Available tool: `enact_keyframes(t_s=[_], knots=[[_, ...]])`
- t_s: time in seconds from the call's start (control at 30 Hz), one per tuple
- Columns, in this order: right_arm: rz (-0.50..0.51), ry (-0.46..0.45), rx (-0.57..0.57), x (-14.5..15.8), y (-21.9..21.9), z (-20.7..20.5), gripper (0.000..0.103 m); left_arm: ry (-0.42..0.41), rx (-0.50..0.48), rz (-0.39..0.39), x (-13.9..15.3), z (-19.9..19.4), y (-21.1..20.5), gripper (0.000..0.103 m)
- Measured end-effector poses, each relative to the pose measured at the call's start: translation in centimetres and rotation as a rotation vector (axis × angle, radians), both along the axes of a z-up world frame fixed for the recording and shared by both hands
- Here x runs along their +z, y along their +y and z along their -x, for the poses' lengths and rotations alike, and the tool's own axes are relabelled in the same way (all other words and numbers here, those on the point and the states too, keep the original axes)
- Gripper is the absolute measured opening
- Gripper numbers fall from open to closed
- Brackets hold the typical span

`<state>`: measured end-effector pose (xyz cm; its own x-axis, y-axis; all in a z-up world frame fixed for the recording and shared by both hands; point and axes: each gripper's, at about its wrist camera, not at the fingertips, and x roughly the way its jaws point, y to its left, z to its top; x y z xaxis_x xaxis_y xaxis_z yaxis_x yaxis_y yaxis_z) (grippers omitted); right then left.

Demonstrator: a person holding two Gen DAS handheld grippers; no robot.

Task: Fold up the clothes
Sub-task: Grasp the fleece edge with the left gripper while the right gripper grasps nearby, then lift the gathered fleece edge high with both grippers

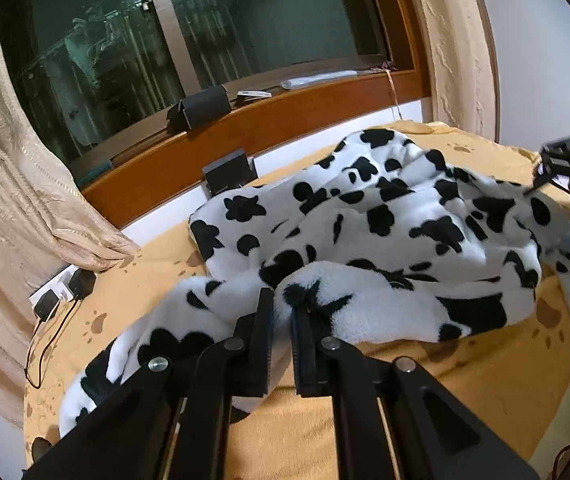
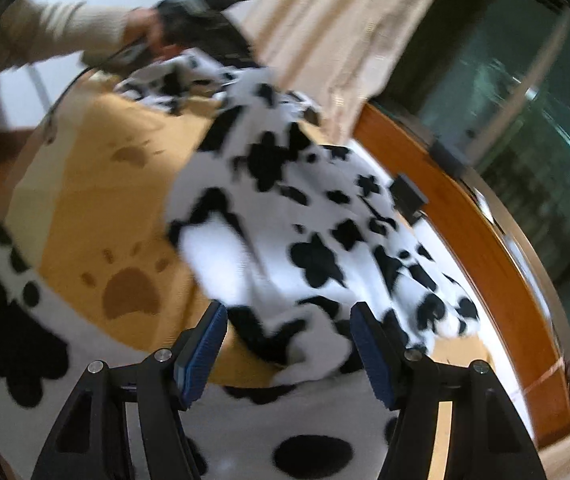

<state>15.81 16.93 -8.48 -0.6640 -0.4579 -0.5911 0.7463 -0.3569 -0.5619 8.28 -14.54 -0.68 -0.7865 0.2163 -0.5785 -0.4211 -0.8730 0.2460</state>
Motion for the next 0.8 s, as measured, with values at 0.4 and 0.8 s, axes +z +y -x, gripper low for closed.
enact_keyframes(t_s=[0.4,0.8], knots=[[-0.052,-0.182,-0.014,-1.8,-3.9,5.1,0.031,-0.014,0.06,-0.088,0.8,4.0,-0.8,0.01],[0.314,-0.396,-0.397,0.0,1.1,16.9,0.008,-0.192,0.083,-0.18,-3.5,10.1,-2.7,0.06]])
